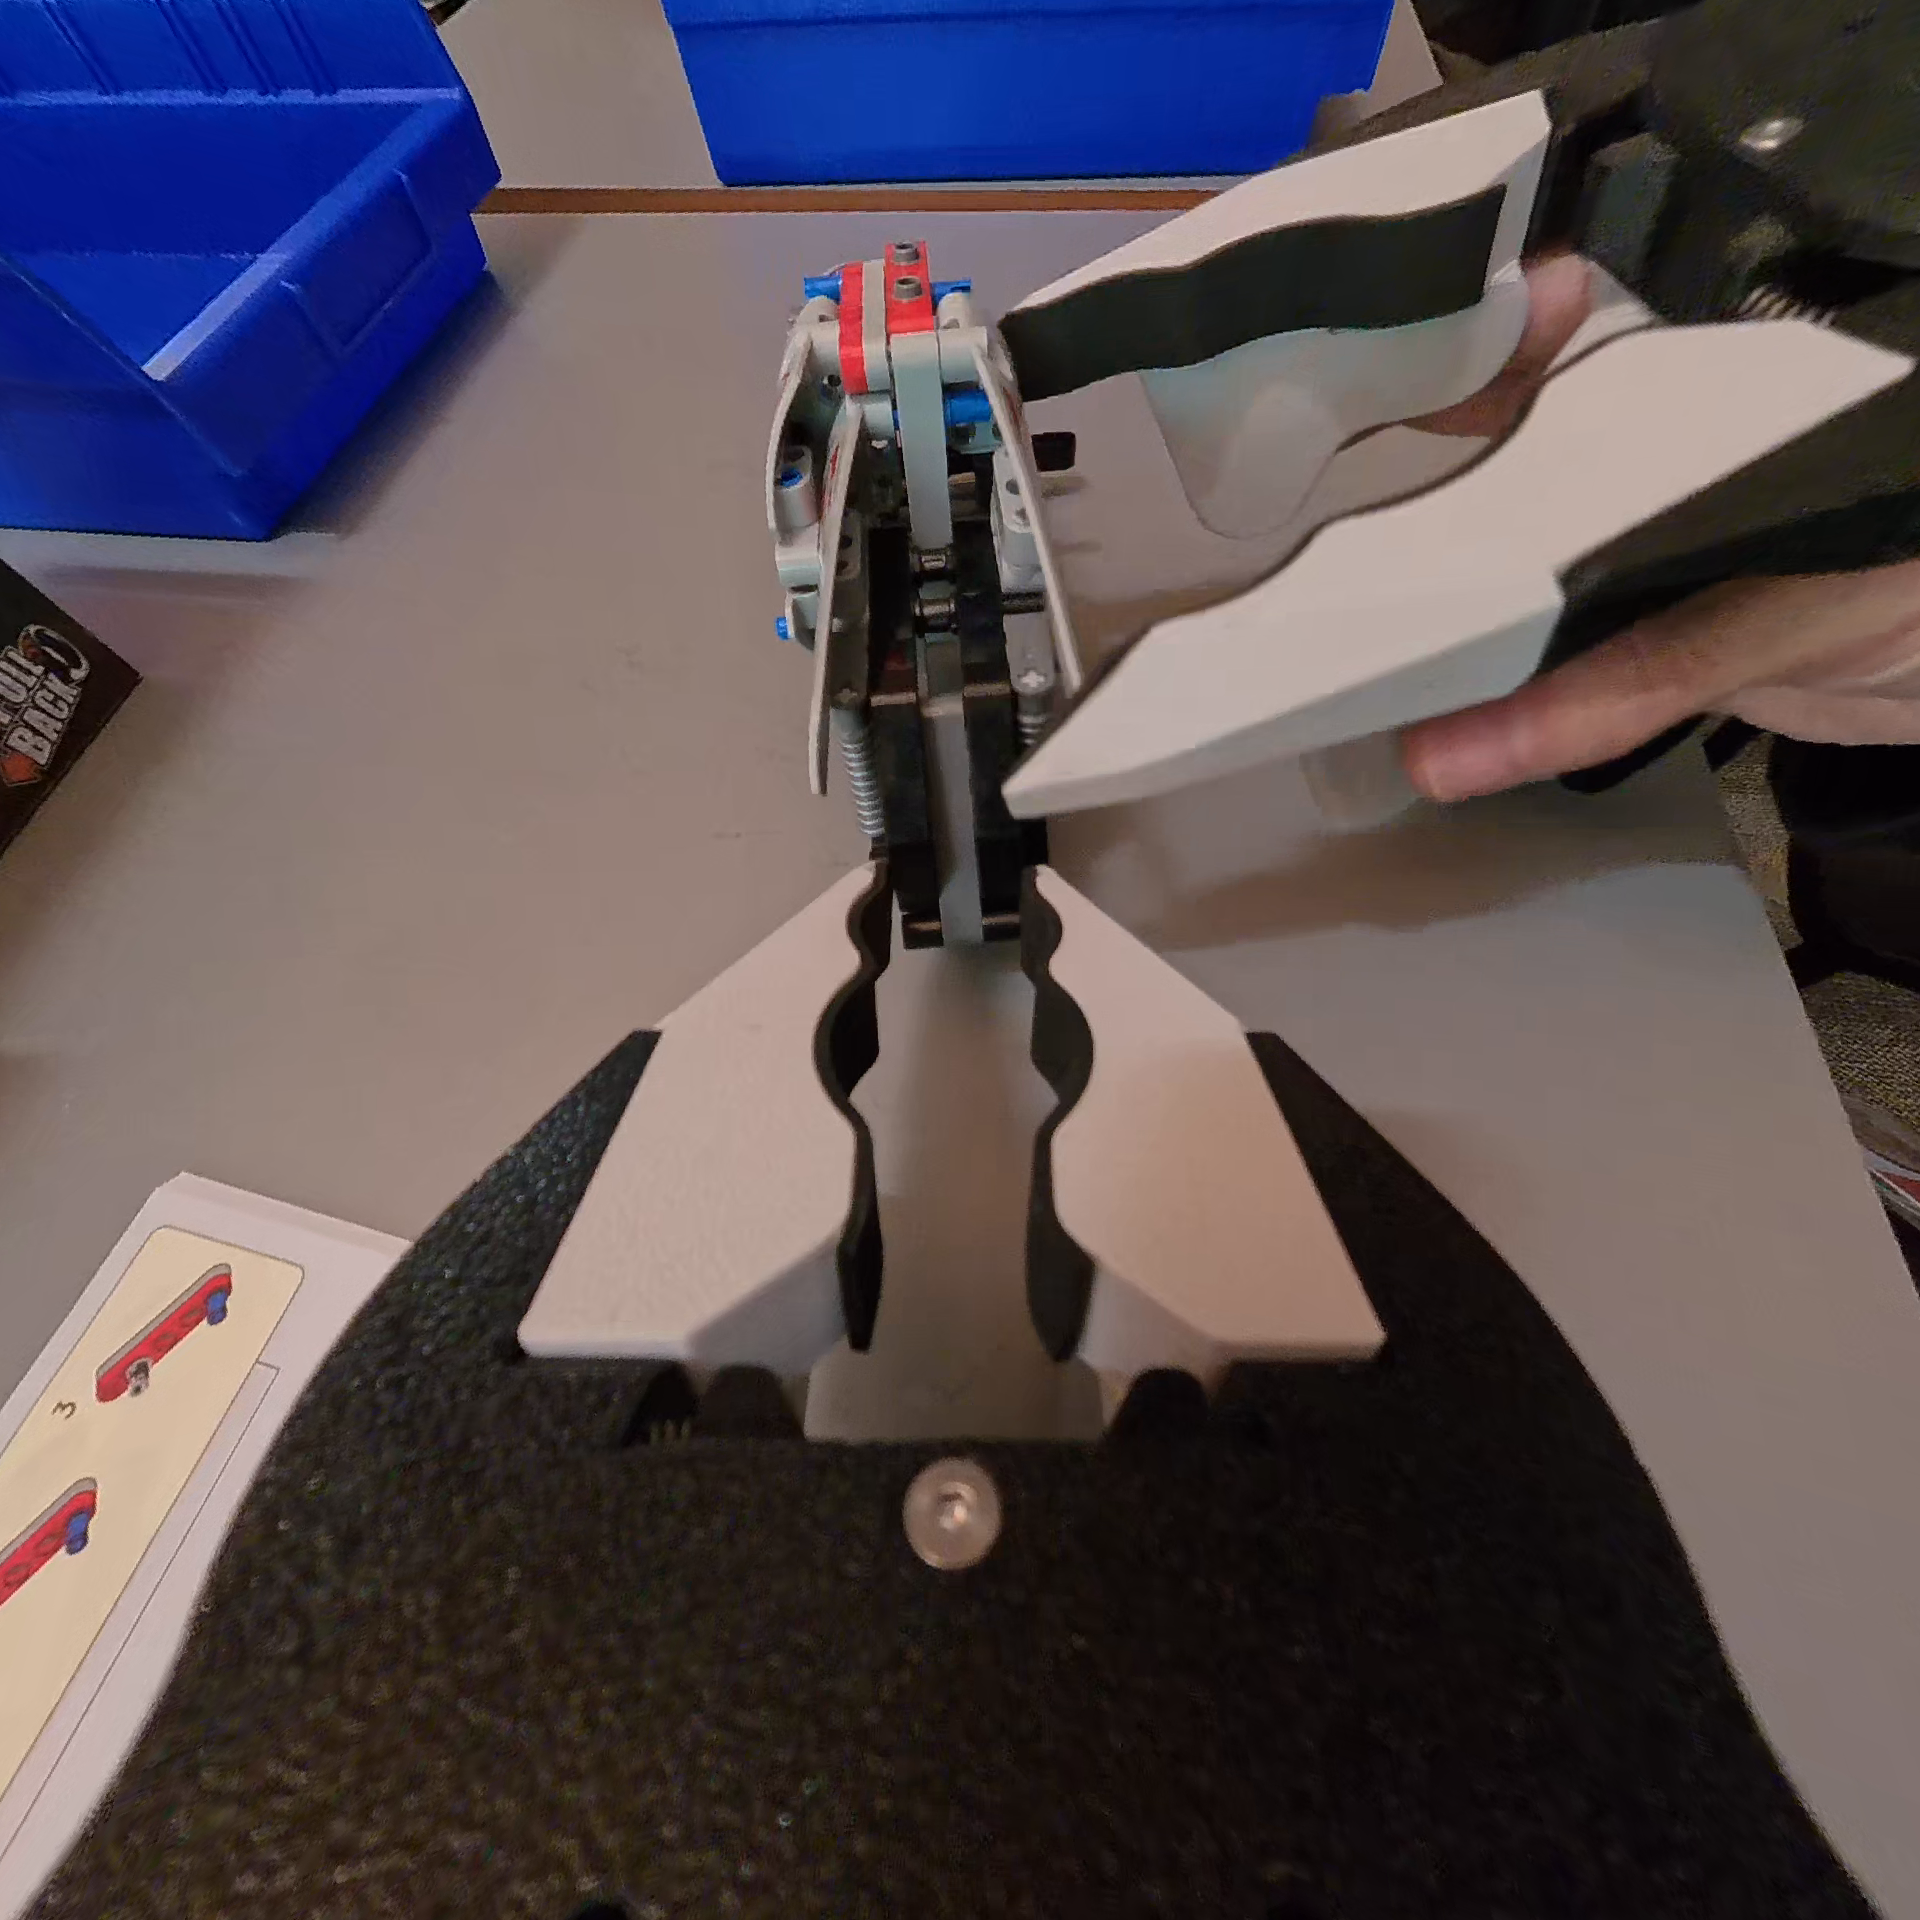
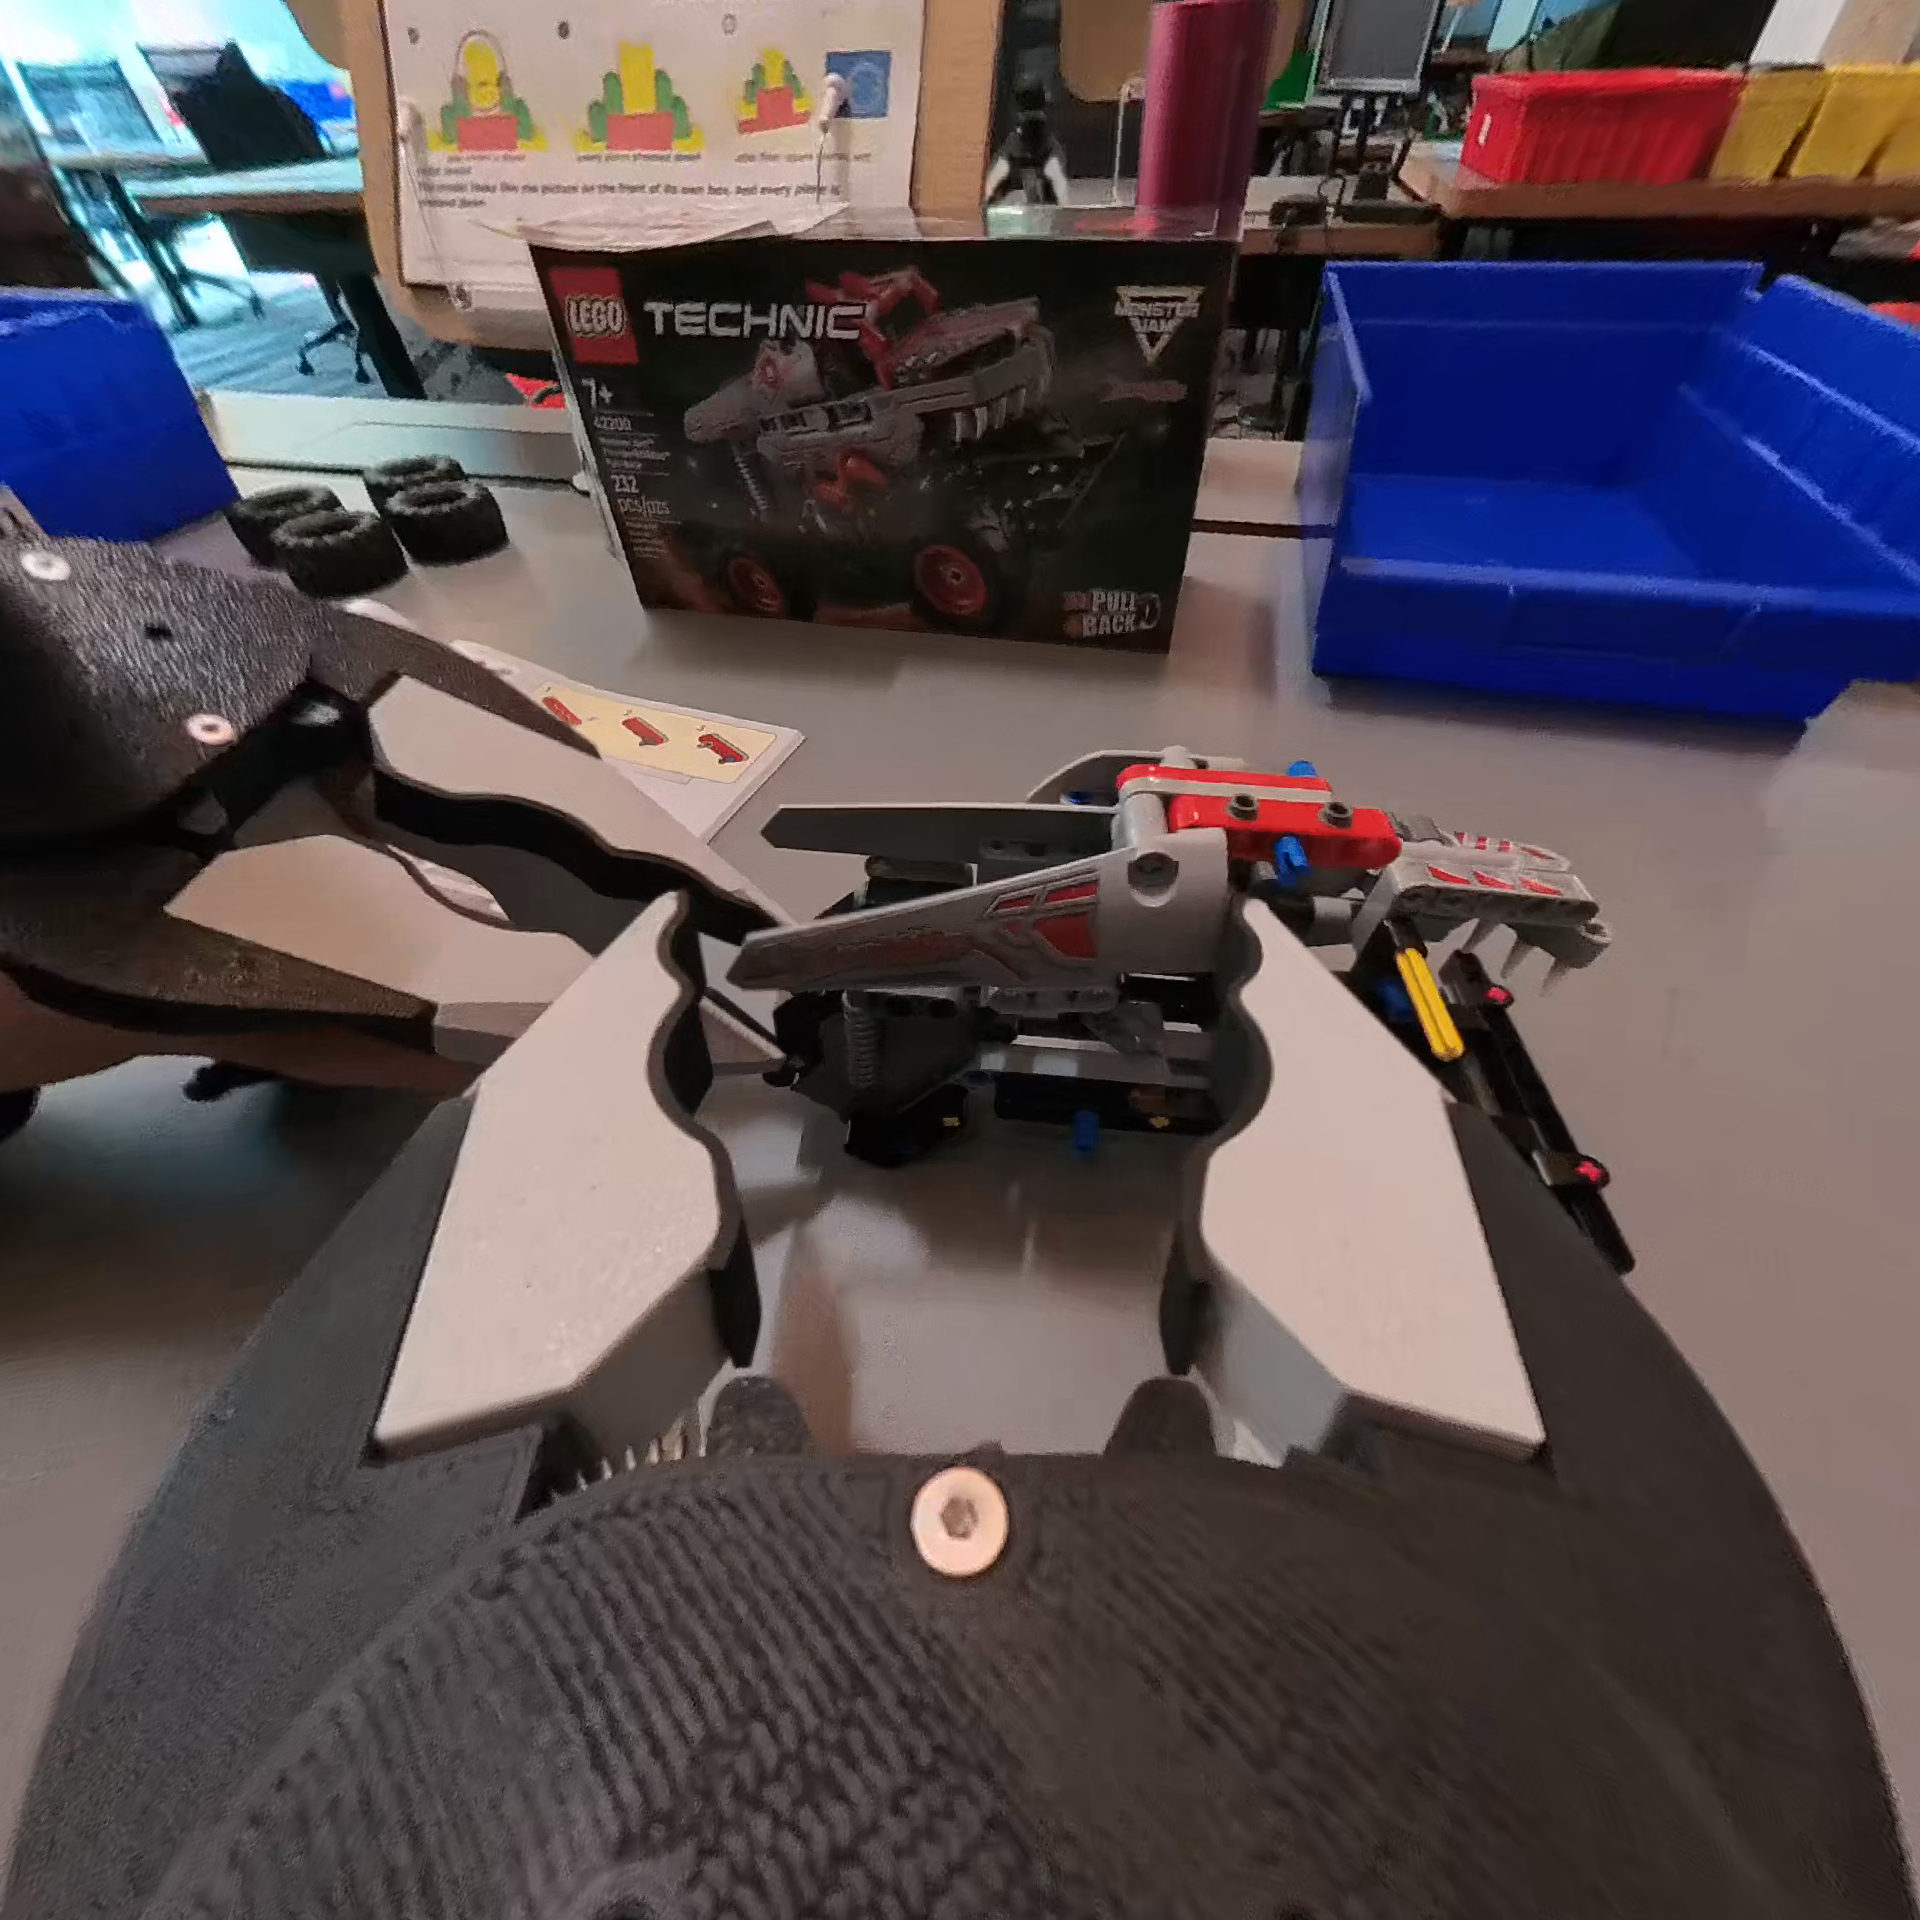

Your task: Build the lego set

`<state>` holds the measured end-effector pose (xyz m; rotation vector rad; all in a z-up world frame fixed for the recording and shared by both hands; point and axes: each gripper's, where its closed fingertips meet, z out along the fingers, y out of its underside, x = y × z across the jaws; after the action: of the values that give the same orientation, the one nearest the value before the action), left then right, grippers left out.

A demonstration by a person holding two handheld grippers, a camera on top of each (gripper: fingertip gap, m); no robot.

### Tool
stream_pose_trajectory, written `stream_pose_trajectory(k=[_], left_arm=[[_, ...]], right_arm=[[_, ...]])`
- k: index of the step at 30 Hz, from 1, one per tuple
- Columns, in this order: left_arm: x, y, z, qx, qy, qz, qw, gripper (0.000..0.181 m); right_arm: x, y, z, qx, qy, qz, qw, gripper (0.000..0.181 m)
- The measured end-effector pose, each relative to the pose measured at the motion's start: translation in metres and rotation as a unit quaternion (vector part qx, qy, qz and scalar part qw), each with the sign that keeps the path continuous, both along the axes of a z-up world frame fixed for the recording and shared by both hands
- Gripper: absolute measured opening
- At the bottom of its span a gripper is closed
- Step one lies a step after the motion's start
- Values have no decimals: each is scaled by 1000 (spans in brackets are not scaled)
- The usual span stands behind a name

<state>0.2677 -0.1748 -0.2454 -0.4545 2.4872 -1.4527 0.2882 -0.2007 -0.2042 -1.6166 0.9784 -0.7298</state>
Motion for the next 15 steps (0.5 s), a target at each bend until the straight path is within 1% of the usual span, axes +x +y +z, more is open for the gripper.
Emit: stream_pose_trajectory(k=[6, 9, 15], left_arm=[[0, 0, 0, -1, 4, 0, 1000, 22], [0, 0, 0, 0, 1, 0, 1000, 22], [0, 0, 0, 0, 3, 1, 1000, 22]], right_arm=[[0, 2, -1, -38, -20, 8, 999, 103], [2, -2, -2, -46, -23, -5, 999, 94], [3, -2, -2, -59, -30, -10, 998, 94]])
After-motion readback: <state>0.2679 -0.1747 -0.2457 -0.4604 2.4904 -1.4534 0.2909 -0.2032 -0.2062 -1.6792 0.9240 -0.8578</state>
